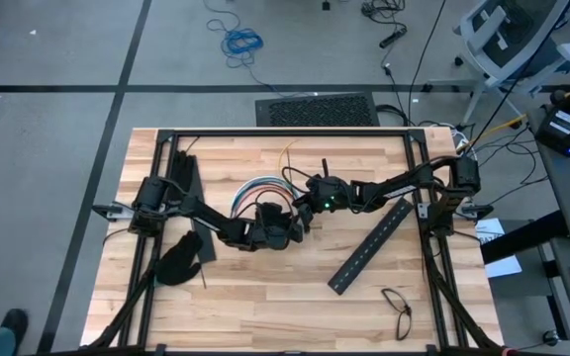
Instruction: Ziptie cables
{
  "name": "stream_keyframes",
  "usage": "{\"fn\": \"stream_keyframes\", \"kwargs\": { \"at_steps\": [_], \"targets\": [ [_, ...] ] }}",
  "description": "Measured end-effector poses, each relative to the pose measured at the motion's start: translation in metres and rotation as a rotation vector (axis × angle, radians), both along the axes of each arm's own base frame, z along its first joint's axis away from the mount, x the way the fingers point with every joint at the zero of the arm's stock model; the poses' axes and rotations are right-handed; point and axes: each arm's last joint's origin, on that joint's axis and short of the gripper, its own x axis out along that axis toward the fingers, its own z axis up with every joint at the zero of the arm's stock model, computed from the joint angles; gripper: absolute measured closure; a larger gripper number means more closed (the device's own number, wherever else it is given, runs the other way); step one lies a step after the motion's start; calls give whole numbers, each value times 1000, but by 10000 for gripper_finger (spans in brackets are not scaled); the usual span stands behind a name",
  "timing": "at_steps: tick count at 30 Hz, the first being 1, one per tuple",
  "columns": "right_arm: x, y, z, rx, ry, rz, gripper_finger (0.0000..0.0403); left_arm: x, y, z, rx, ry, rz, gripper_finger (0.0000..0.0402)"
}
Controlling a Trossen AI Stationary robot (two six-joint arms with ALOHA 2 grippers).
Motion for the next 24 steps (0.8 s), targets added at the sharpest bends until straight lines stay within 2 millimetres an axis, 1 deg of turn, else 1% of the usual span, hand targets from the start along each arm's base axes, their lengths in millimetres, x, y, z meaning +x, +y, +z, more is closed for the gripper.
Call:
{"fn": "stream_keyframes", "kwargs": {
  "at_steps": [6,12,16,24],
  "targets": [
    [0,0,0,-11,-1,6,403,1,4,0,-6,13,-23,266],
    [0,0,1,-15,-8,8,403,2,16,-1,35,62,-50,293],
    [0,0,1,-15,-8,8,403,3,21,-1,27,80,-90,303],
    [2,0,3,-25,-34,11,403,4,21,-1,23,81,-116,305]
  ]
}}
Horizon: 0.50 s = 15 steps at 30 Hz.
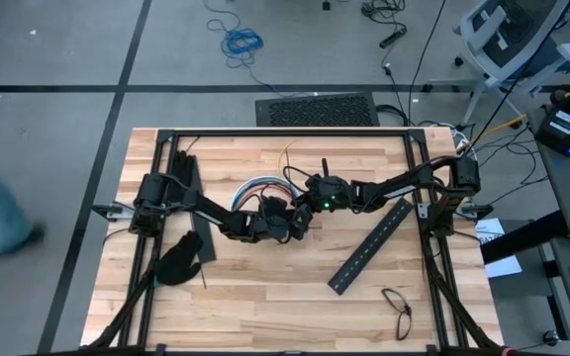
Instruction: Ziptie cables
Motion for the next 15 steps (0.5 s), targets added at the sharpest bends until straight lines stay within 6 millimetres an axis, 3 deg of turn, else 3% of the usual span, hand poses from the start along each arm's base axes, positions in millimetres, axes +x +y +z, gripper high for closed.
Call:
{"fn": "stream_keyframes", "kwargs": {
  "at_steps": [15],
  "targets": [
    [-3,0,-5,-29,62,11,403,0,4,0,1,1,12,305]
  ]
}}
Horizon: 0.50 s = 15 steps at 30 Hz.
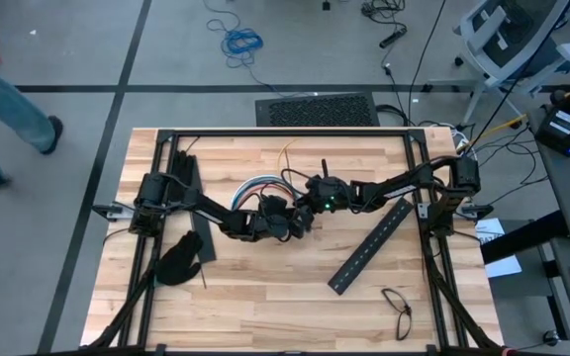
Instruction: Ziptie cables
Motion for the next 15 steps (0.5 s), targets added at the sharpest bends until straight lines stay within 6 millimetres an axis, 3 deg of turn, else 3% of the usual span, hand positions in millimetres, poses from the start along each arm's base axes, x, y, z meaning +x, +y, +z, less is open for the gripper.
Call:
{"fn": "stream_keyframes", "kwargs": {
  "at_steps": [15],
  "targets": [
    [0,-1,0,1,5,2,403,2,-3,2,-8,-34,-5,305]
  ]
}}
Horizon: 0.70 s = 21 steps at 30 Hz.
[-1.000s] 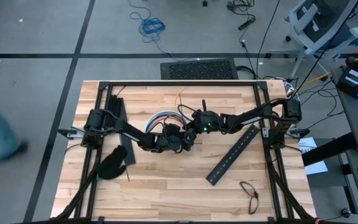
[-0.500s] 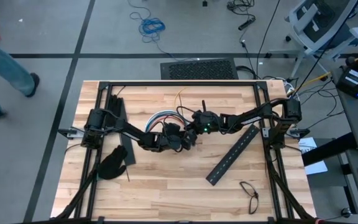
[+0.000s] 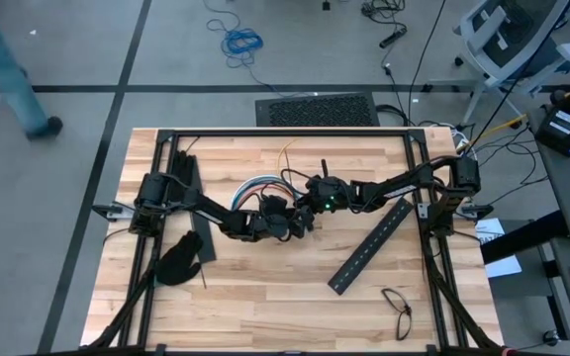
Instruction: Ziptie cables
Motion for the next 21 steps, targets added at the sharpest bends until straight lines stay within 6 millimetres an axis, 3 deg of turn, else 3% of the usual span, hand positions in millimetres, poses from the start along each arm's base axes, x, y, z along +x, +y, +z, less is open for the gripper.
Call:
{"fn": "stream_keyframes", "kwargs": {
  "at_steps": [6,21],
  "targets": [
    [1,0,1,6,-13,-1,403,-1,-7,-1,-9,0,-7,305],
    [0,0,0,15,2,-20,403,-1,-3,0,25,10,4,305]
  ]
}}
